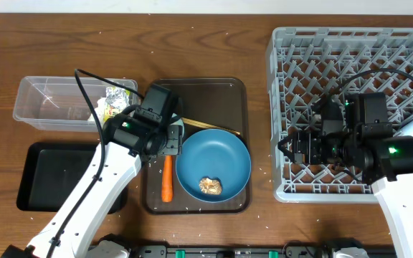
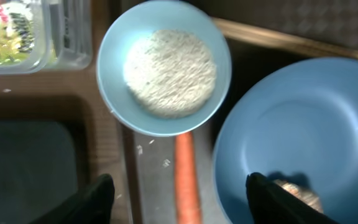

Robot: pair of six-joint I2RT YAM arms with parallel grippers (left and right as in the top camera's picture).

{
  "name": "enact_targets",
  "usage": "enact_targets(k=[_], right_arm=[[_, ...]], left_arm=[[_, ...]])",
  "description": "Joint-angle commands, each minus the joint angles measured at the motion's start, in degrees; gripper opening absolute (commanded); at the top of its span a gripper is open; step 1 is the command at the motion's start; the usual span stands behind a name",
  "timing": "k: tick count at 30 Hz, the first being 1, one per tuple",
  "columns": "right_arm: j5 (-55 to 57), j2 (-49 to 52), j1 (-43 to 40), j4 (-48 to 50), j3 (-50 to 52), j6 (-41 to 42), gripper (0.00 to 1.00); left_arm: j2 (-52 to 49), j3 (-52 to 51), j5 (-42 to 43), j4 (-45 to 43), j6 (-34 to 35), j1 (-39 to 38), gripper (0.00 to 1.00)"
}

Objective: Sort waste into correct bins and load items into the dishwasher rack
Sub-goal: 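Reach the left gripper to the light-blue rice bowl and grasp its rim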

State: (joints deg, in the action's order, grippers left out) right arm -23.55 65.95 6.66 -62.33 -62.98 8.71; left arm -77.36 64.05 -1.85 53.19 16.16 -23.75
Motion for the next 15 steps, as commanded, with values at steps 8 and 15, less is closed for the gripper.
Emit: enact_targets(k=[8, 15], right_arm=[[-0.2, 0.0, 0.9, 0.5, -0.7, 0.0, 0.81], [-0.2, 0.0, 0.9, 0.1, -0.7, 0.0, 0.81]], left_arm=[[-5.8, -0.1, -1.9, -7.3, -4.2, -3.7, 0.68], [-16.9, -0.1, -5.6, -19.9, -6.2, -3.6, 0.62]])
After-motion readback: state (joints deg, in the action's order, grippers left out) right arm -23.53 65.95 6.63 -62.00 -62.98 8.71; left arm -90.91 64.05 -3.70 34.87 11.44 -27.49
